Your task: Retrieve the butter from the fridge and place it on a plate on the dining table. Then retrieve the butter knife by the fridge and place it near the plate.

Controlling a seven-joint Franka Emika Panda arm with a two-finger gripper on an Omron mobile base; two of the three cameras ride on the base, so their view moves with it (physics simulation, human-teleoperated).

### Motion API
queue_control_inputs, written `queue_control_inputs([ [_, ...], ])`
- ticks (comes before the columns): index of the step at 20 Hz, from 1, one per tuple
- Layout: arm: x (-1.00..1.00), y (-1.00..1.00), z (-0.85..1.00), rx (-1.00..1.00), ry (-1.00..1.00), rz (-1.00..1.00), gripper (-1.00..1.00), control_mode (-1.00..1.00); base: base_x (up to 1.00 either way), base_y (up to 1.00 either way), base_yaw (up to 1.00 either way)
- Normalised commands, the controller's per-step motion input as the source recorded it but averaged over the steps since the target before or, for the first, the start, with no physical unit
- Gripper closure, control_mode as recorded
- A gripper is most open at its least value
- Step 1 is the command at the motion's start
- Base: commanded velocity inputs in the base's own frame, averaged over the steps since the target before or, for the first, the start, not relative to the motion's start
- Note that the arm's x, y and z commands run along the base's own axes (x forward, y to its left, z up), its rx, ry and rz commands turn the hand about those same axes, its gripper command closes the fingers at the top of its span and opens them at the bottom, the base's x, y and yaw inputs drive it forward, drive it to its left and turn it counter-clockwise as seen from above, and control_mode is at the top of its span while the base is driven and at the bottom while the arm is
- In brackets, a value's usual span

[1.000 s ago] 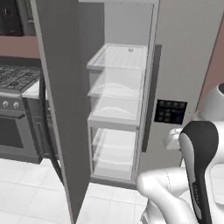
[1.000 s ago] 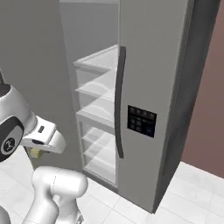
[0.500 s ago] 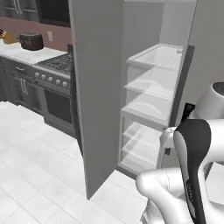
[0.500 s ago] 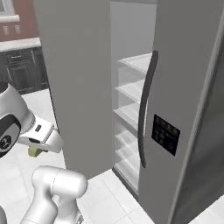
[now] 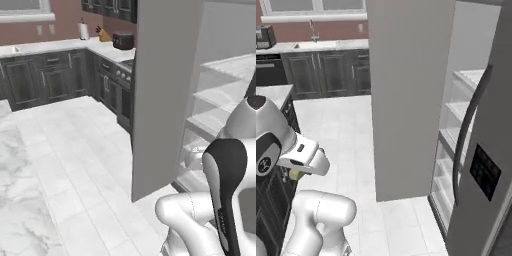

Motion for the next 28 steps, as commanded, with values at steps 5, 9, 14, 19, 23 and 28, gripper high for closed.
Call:
queue_control_inputs([
  [5, 0.00, 0.00, 0.00, 0.00, 0.00, 0.00, 1.00, 1.00, 0.05, 0.14, 0.56],
  [9, 0.00, 0.00, 0.00, 0.00, 0.00, 0.00, 1.00, 1.00, 0.46, 0.21, 0.15],
  [14, 0.00, 0.00, 0.00, 0.00, 0.00, 0.00, 1.00, 1.00, 0.72, 0.71, -0.08],
  [19, 0.00, 0.00, 0.00, 0.00, 0.00, 0.00, 1.00, 1.00, 0.76, 0.51, -0.05],
  [23, 0.00, 0.00, 0.00, 0.00, 0.00, 0.00, 1.00, 1.00, 0.76, 0.08, 0.00],
  [28, 0.00, 0.00, 0.00, 0.00, 0.00, 0.00, 1.00, 1.00, 0.91, 0.14, 0.00],
])
